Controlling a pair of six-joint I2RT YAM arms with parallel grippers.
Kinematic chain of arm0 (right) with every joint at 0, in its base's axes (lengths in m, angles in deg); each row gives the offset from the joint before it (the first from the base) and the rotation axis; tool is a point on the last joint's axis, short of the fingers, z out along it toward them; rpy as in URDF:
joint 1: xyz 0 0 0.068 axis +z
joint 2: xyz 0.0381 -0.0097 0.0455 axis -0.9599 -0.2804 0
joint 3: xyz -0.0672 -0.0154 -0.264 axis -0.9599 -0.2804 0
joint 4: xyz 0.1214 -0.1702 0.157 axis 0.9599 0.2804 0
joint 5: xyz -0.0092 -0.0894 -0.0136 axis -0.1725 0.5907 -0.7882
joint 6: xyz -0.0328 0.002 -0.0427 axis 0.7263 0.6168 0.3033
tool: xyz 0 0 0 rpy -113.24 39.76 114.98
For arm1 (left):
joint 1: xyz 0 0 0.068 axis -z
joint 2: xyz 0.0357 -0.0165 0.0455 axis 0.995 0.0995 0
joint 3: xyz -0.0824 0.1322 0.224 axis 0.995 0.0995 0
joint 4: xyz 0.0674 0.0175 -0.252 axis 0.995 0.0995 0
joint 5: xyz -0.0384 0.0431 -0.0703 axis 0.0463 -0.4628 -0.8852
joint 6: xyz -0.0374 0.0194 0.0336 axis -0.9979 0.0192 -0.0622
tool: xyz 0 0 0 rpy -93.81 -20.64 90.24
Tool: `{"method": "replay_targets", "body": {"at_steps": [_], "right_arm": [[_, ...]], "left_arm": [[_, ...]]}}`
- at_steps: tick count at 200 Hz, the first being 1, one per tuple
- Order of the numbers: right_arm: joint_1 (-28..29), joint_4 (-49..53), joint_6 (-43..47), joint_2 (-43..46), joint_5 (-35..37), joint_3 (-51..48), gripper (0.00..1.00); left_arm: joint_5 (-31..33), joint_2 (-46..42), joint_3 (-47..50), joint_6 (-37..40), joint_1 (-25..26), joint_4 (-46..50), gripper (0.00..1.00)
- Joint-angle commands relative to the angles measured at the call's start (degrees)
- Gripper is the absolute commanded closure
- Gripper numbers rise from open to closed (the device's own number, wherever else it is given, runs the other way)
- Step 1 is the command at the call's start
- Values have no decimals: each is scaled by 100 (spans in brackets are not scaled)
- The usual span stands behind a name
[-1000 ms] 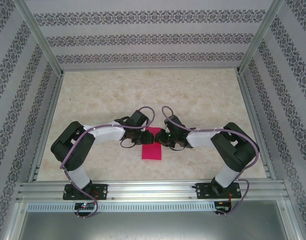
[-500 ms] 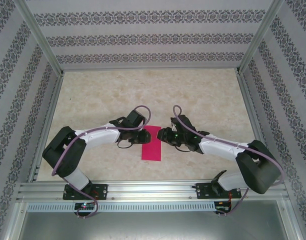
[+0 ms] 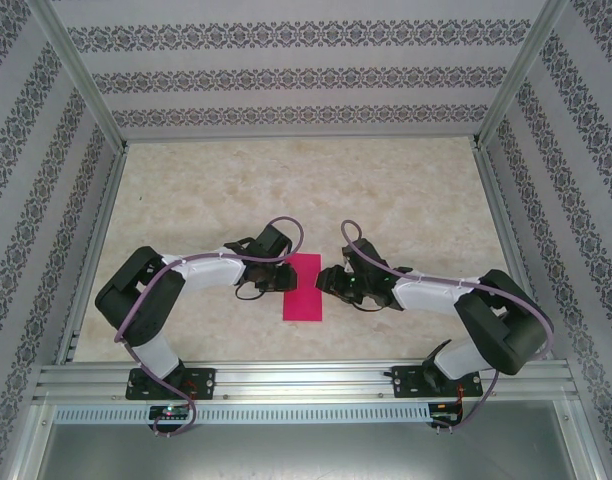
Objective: Fold a paper plane with a square sheet of paper (pick it up from the middle)
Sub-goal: Third fold the triangle at the center of the table.
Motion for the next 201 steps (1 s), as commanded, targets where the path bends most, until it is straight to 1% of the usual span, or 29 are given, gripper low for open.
{"method": "replay_targets", "body": {"at_steps": [1, 26, 98, 121, 145, 176, 201], "right_arm": [[19, -368, -72, -114, -106, 61, 56], [26, -574, -83, -285, -300, 135, 56], [87, -738, -175, -653, -384, 302, 56], [116, -814, -199, -658, -434, 307, 57], [119, -944, -267, -600, -461, 264, 57], [102, -945, -278, -552, -421, 246, 57], [84, -980, -291, -585, -417, 247, 56]], "left_arm": [[117, 62, 150, 134, -51, -102, 75], [99, 66, 213, 156, -50, -119, 75], [276, -30, 223, 257, -51, 29, 75], [157, -85, 251, 197, -51, -63, 75], [169, -148, 237, 158, -65, -75, 75], [41, -189, 310, 93, -172, -191, 74], [59, -228, 325, 100, -227, -181, 74]]}}
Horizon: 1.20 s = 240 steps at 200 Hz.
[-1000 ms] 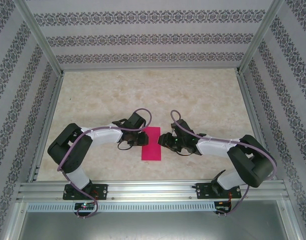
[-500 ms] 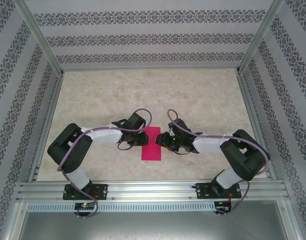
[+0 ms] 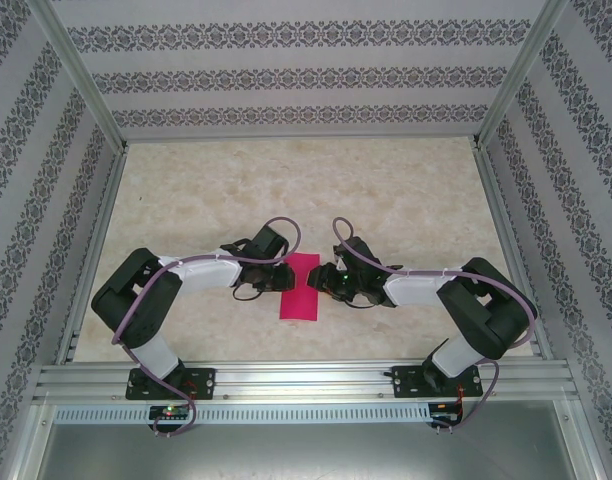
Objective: Fold a paper plane with a square sheet of paper (pick it up from the middle)
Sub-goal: Third fold the triangle at the center of the table.
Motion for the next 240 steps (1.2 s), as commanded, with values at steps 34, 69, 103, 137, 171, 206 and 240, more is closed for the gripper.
{"method": "replay_targets", "body": {"at_steps": [34, 69, 103, 137, 171, 206, 240], "right_arm": [[-36, -641, -191, -141, -193, 107, 56], [-70, -896, -261, -298, -301, 204, 56], [-173, -740, -174, -486, -309, 294, 61], [-214, -571, -95, -715, -484, 473, 80], [-228, -434, -200, -607, -472, 482, 91], [-211, -247, -349, -429, -451, 526, 93], [-217, 39, -380, -236, -352, 576, 92]], "left_arm": [[49, -87, 133, 34, -127, 54, 75], [87, -99, 167, 35, -127, 71, 75], [134, -215, 147, 78, -126, 126, 74], [-15, -584, 214, 349, -127, 51, 68], [-177, -1551, 500, 1061, -82, 268, 51], [610, -2308, 546, 1760, 830, 910, 45], [1815, -1930, 439, 1956, 2132, 1121, 41]]}}
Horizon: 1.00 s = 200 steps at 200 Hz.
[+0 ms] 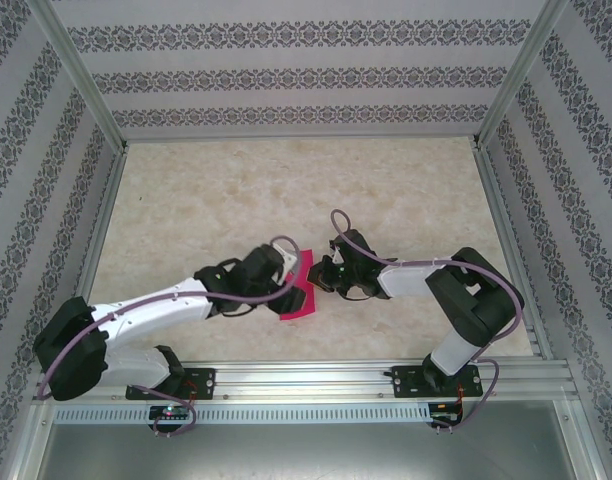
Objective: Fold a paper plane with a square sheet of paper (pick it up from the middle)
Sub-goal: Third fold the triangle at the center of the table.
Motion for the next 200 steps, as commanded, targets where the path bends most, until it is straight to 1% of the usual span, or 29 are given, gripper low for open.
{"method": "replay_targets", "body": {"at_steps": [1, 27, 46, 49, 54, 81, 99, 119, 148, 160, 170, 200], "right_arm": [[-26, 219, -77, 218, 63, 197, 93], [-21, 104, -163, 167, 5, 176, 92], [-19, 100, -183, 111, 0, 198, 92], [-15, 96, -193, 106, -4, 198, 92], [-11, 84, -203, 97, -8, 190, 92], [-18, 50, -222, 88, -8, 159, 91], [-10, 53, -224, 79, -8, 141, 91], [-22, 45, -217, 79, -8, 128, 90], [-22, 129, -189, 96, 49, 119, 88], [-24, 148, -181, 105, 62, 106, 87], [-17, 193, -188, 114, 62, 101, 87], [-1, 507, -135, 156, 141, 154, 87]], "left_arm": [[1051, 340, -61, 469, 678, 494, 41], [1548, 932, -378, 541, 1218, 481, 38], [1863, 1334, -636, 582, 1489, 462, 34], [1911, 1384, -654, 567, 1505, 450, 31], [1985, 1466, -693, 548, 1542, 427, 29], [2592, 1660, -789, 362, 1605, 426, 28], [2719, 1672, -725, 338, 1605, 269, 30], [2795, 1670, -675, 305, 1605, 190, 37], [2908, 1654, -619, 283, 1601, 189, 56], [2919, 1618, -591, 303, 1605, 150, 60], [2925, 1605, -591, 330, 1604, 127, 65], [2865, 1553, -534, 288, 1605, -5, 70]]}}
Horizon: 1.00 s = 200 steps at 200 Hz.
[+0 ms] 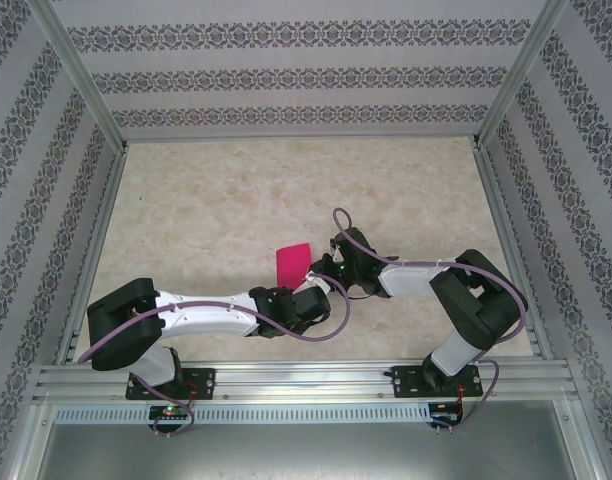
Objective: Fold a paper plane with a square sheet of paper (pick it up from the middle)
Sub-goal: Third fold the triangle at the center of the table.
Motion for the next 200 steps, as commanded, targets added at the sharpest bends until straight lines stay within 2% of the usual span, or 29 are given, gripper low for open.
{"method": "replay_targets", "body": {"at_steps": [1, 40, 200], "right_arm": [[-1, 258, 5, 63, 139, 76, 86], [53, 464, -32, 61, 181, 171, 86], [178, 957, -144, -61, 34, 604, 86]], "left_arm": [[113, -67, 91, -29, 66, -283, 70], [-121, -175, 133, -184, 66, -300, 68], [-243, -422, 105, -323, 67, 92, 61]]}}
